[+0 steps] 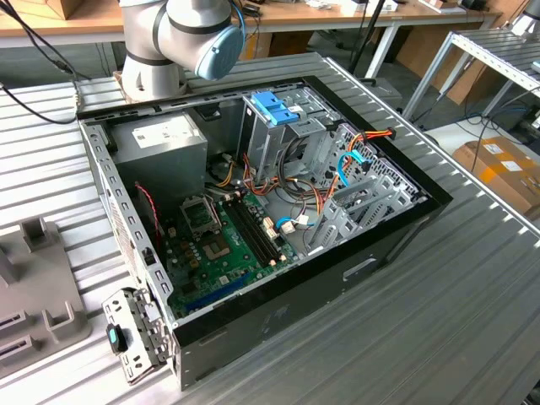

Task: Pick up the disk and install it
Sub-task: 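Pick up the disk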

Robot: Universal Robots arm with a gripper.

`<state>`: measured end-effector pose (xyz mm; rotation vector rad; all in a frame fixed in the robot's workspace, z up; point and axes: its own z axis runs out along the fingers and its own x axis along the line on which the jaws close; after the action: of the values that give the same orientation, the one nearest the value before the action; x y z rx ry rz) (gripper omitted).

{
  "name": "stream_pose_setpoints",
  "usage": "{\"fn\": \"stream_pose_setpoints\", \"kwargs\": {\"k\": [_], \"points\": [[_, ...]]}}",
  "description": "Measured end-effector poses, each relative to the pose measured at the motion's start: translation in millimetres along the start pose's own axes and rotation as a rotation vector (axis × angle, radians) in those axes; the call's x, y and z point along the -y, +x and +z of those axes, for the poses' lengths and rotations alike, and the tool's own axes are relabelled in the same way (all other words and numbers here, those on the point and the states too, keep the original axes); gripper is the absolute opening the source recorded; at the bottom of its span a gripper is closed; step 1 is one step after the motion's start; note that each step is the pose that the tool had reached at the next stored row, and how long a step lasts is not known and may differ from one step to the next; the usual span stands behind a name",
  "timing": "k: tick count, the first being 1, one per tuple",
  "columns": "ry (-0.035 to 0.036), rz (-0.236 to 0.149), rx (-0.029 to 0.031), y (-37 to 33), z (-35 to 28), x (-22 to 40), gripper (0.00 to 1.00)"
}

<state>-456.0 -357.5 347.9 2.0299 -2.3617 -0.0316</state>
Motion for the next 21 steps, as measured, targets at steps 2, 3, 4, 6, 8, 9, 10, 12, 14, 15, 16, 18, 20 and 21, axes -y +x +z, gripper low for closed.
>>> {"fn": "stream_pose_setpoints", "kwargs": {"k": [2,3,4,6,8,9,10,12,14,15,16,18,20,21], "points": [[0.0087,-0.022,0.0006,0.0,0.2,0.0,0.11],[0.0139,-0.031,0.0011,0.0,0.3,0.0,0.11],[0.0203,-0.044,0.0016,0.0,0.4,0.0,0.11],[0.0281,-0.064,0.0022,0.0,0.4,0.1,0.11],[0.0285,-0.066,0.0023,-0.1,0.6,0.1,0.11],[0.0284,-0.066,0.0022,0.0,0.5,0.0,0.11],[0.0285,-0.066,0.0022,-0.1,0.5,0.1,0.11],[0.0285,-0.066,0.0022,-0.6,0.5,3.7,0.11],[0.0283,-0.066,0.0021,-1.3,0.3,8.6,0.11],[0.0284,-0.066,0.0022,-1.7,0.3,11.0,0.11],[0.0285,-0.066,0.0022,-2.2,0.2,14.2,0.11],[0.0283,-0.066,0.0021,-3.0,0.0,19.4,0.11],[0.0286,-0.066,0.0023,-4.1,0.0,23.7,0.11],[0.0285,-0.066,0.0022,-4.4,0.1,23.9,0.11]]}}
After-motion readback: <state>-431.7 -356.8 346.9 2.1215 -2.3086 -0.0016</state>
